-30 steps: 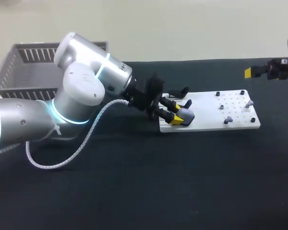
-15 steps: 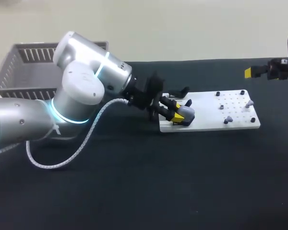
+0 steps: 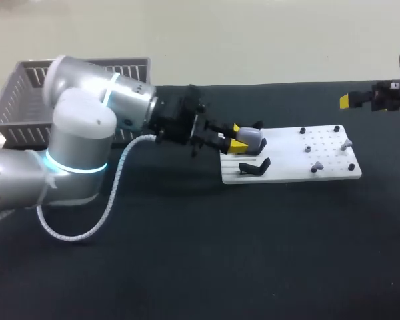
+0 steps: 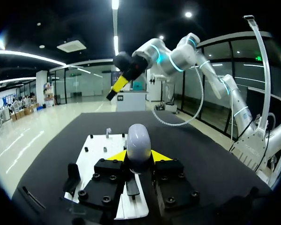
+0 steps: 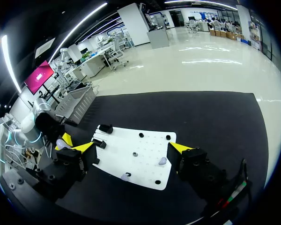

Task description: Pick up each earbud case from the left stands, insert the matching earbuds, close the lid, and place the case in the box.

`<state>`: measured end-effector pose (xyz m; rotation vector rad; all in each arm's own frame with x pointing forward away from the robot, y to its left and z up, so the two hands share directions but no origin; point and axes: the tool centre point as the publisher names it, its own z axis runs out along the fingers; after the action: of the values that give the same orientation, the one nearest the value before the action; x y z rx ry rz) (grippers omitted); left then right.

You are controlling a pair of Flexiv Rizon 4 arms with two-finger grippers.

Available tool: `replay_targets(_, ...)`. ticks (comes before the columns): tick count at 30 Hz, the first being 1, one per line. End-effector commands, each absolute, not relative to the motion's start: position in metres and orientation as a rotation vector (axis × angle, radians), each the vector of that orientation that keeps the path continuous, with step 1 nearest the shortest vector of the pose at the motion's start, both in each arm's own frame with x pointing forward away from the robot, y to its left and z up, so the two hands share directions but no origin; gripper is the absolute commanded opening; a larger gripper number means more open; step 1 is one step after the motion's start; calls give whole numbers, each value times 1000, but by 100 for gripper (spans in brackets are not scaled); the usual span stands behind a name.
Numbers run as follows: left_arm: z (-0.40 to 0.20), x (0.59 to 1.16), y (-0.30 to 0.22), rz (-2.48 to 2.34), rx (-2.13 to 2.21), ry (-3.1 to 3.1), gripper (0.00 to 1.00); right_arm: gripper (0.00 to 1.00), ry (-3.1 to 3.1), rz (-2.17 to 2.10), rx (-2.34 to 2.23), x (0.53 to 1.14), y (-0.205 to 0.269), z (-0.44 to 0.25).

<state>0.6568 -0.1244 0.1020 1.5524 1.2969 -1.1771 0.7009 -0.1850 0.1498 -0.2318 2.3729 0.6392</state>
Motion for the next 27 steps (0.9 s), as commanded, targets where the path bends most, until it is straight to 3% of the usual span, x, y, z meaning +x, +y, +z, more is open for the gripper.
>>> replay_targets(1, 114, 644, -114, -1141, 1465, 1264, 0, 100, 2373, 638, -232, 700, -185, 150)
replay_targets(27, 126, 638, -117, -1175, 1464, 1183, 0, 100, 2373, 638, -232, 700, -185, 150)
